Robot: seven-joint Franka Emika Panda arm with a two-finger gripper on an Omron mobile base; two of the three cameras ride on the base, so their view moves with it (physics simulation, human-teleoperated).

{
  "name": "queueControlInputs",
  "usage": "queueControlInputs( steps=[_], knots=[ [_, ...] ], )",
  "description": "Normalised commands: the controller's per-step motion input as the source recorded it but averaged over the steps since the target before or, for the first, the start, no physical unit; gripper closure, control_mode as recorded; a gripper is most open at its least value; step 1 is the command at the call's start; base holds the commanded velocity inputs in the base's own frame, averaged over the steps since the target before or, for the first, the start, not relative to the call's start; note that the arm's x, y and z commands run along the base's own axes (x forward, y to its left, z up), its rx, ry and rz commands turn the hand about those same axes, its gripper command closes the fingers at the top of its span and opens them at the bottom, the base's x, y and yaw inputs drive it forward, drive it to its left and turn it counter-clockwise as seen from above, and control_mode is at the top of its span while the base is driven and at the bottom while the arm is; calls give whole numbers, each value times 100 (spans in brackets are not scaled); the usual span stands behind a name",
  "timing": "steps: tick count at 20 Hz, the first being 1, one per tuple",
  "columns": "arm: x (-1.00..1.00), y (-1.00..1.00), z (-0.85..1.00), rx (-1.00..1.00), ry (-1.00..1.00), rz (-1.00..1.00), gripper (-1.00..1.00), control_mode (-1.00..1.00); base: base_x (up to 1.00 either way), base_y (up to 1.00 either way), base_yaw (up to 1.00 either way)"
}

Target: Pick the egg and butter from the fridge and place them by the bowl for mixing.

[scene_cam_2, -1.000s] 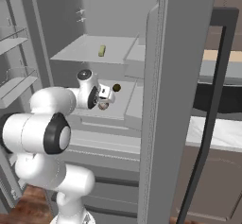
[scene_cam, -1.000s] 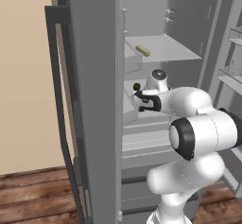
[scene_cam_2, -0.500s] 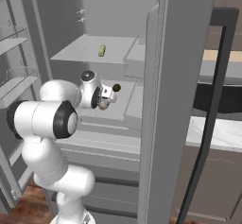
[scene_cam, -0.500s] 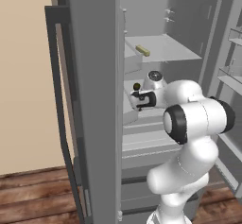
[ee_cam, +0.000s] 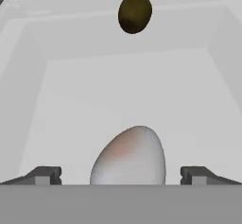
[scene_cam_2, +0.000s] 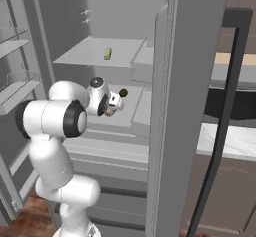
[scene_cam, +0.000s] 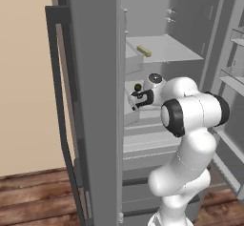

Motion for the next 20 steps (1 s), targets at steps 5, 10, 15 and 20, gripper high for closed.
queueControlInputs(
  steps=[5, 10, 15, 20],
  knots=[
    [9, 0, -23, 3, 0, 0, -100, -100, 0, 0, 0],
    [16, 0, -19, 0, 0, 0, -100, -100, 0, 0, 0],
    [7, 0, -18, 1, 0, 0, -100, -100, 0, 0, 0],
    [3, 1, -29, 3, 0, 0, -100, -100, 0, 0, 0]
  ],
)
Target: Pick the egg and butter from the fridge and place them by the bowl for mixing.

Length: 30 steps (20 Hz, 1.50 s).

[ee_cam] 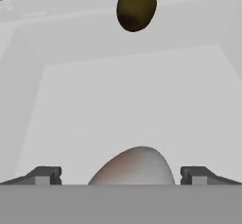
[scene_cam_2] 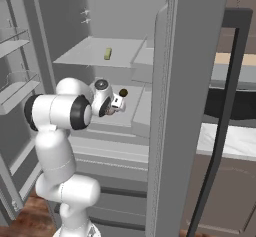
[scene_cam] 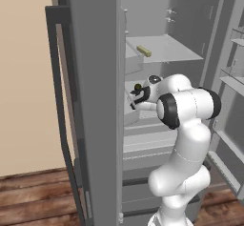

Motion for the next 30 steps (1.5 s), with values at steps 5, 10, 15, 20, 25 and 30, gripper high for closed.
queueControlInputs(
  steps=[5, 10, 15, 20, 25, 30],
  knots=[
    [-8, 0, -35, 2, 1, -3, -100, -100, 0, 0, 0],
    [-9, 3, -39, 2, 0, -4, -100, -100, 0, 0, 0],
    [-19, 11, -40, 0, 4, -5, 100, -100, 0, 0, 0],
    [-27, 12, -35, 1, 5, -3, 100, -100, 0, 0, 0],
    [-31, 8, -33, 7, 11, 0, 100, -100, 0, 0, 0],
    [-56, 0, 0, 6, -3, 0, 100, -100, 0, 0, 0]
  ],
)
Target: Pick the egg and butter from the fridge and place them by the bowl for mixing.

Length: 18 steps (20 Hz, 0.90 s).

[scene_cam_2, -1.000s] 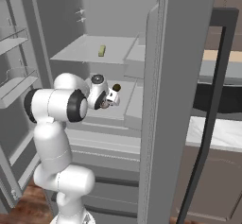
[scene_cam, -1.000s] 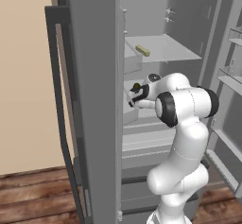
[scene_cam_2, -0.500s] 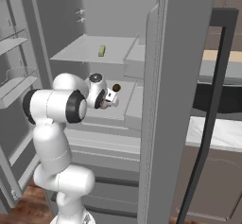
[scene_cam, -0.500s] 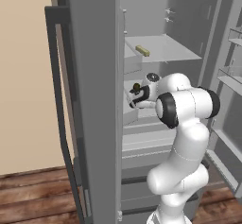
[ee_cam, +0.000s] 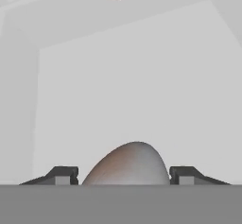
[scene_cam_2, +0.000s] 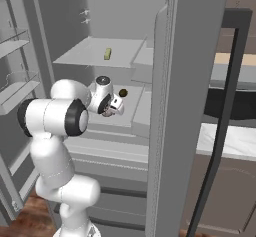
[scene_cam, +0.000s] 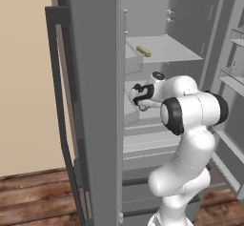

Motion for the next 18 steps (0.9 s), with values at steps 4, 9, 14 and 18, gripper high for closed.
queueControlInputs(
  steps=[4, 9, 14, 18],
  knots=[
    [-61, 0, 24, 0, -14, 0, 100, -100, 0, 0, 0],
    [-49, 0, 40, -3, -10, 0, 100, -100, 0, 0, 0],
    [-36, 0, 53, -1, -1, 1, 100, -100, 0, 0, 0],
    [-28, 0, 52, 0, 10, 6, 100, -100, 0, 0, 0]
  ],
)
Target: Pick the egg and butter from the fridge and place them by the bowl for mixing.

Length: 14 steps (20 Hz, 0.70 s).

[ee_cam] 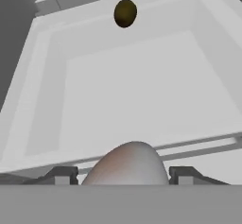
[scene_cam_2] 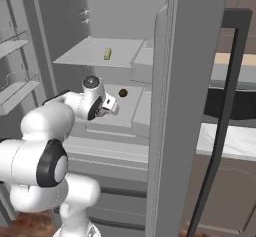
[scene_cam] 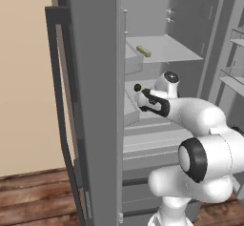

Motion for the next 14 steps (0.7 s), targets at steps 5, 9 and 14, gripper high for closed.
queueControlInputs(
  steps=[5, 9, 14],
  knots=[
    [-40, 0, 48, 0, 8, 1, 100, -100, 0, 0, 0],
    [-49, -9, 36, -5, 1, 0, 100, -100, 0, 0, 0],
    [-49, -9, 23, -2, 0, 0, 100, -100, 0, 0, 0]
  ],
)
